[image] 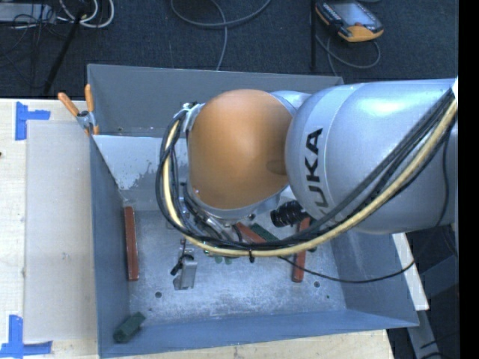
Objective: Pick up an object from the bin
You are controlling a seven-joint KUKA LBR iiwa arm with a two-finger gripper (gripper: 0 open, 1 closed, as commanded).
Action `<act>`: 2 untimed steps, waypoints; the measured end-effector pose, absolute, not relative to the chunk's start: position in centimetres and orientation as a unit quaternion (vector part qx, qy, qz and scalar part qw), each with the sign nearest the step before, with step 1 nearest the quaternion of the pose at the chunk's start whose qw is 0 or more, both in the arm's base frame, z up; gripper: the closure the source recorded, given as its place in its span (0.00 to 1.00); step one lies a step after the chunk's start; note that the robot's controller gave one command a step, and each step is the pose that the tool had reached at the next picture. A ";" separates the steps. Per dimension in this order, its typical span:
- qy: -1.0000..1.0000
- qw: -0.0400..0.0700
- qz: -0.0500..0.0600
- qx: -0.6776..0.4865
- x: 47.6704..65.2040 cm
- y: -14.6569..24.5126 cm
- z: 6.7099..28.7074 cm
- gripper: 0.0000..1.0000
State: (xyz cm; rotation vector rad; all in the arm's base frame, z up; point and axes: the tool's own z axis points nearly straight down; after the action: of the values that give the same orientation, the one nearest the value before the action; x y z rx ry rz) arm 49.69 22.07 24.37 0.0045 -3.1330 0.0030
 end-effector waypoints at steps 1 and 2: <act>-0.999 0.005 0.002 0.051 47.9 22.7 14.8 0.00; -0.992 0.004 0.001 0.124 49.9 20.9 6.6 0.00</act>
Offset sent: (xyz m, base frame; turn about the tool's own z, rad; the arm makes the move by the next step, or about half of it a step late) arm -0.0160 0.0072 -0.0910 -0.1000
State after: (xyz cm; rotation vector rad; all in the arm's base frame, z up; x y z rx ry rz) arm 49.85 20.90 6.58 0.3894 -3.1101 0.0033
